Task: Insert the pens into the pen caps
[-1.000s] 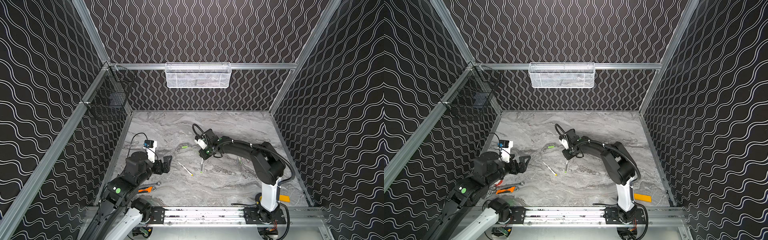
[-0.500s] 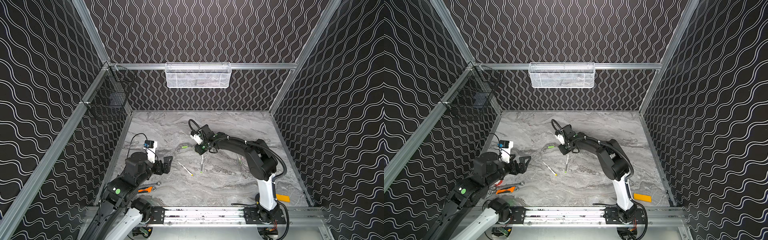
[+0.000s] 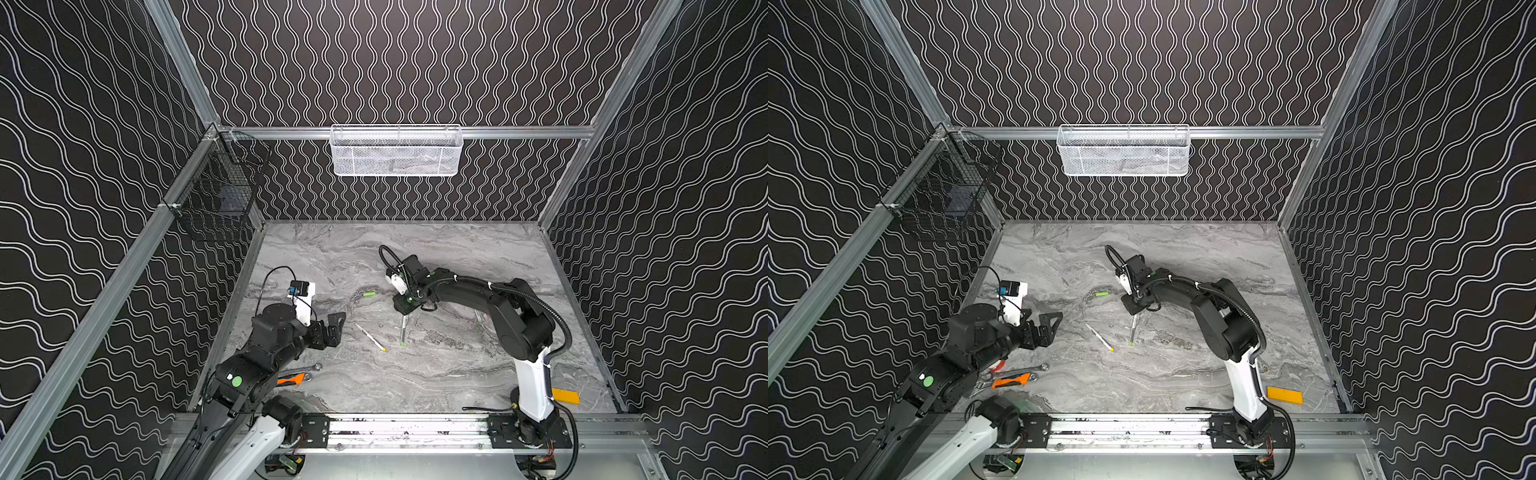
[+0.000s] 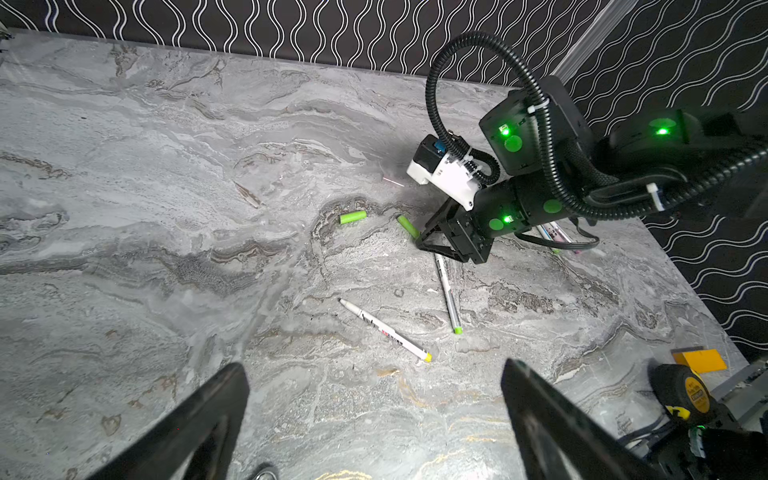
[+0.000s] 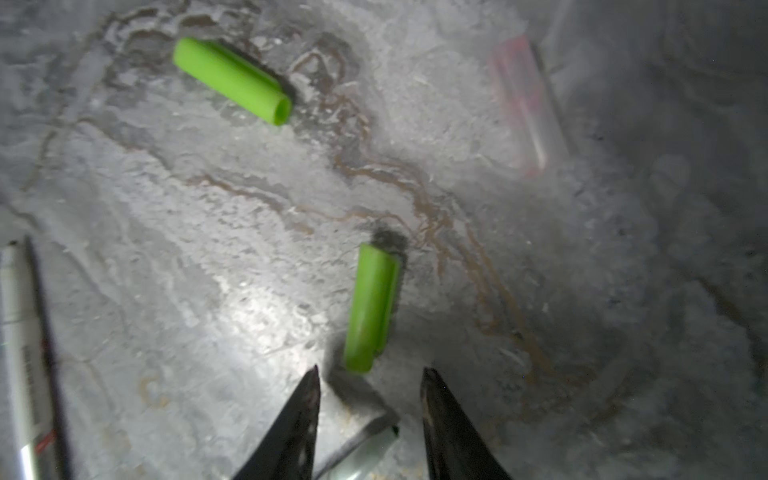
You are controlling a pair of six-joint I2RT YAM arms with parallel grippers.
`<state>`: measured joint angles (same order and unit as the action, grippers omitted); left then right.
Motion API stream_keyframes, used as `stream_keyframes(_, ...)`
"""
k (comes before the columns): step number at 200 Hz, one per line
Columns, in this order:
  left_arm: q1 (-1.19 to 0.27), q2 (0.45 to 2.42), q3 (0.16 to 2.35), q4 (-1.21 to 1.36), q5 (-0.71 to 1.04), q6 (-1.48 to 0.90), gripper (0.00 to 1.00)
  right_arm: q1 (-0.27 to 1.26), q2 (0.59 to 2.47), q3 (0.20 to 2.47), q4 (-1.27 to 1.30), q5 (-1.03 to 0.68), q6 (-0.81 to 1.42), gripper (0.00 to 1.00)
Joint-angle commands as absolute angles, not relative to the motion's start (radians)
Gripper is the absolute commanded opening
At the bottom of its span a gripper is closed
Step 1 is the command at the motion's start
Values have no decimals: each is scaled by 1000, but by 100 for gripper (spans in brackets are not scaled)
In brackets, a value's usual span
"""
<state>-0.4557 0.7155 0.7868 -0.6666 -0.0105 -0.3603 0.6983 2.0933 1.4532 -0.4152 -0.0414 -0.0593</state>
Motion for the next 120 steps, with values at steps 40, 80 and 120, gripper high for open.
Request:
stream_keyframes(40, -453, 713, 788, -621, -11, -348, 99, 651, 2164, 1533, -499, 80, 24, 43)
stream_keyframes(80, -453, 714, 789, -623, -11, -347, 98, 631, 2206, 1595, -509, 81, 17, 43)
stream_keyframes(120, -453, 709, 791, -627, -16, -348, 99, 629, 2267, 1687, -505, 55, 5, 43)
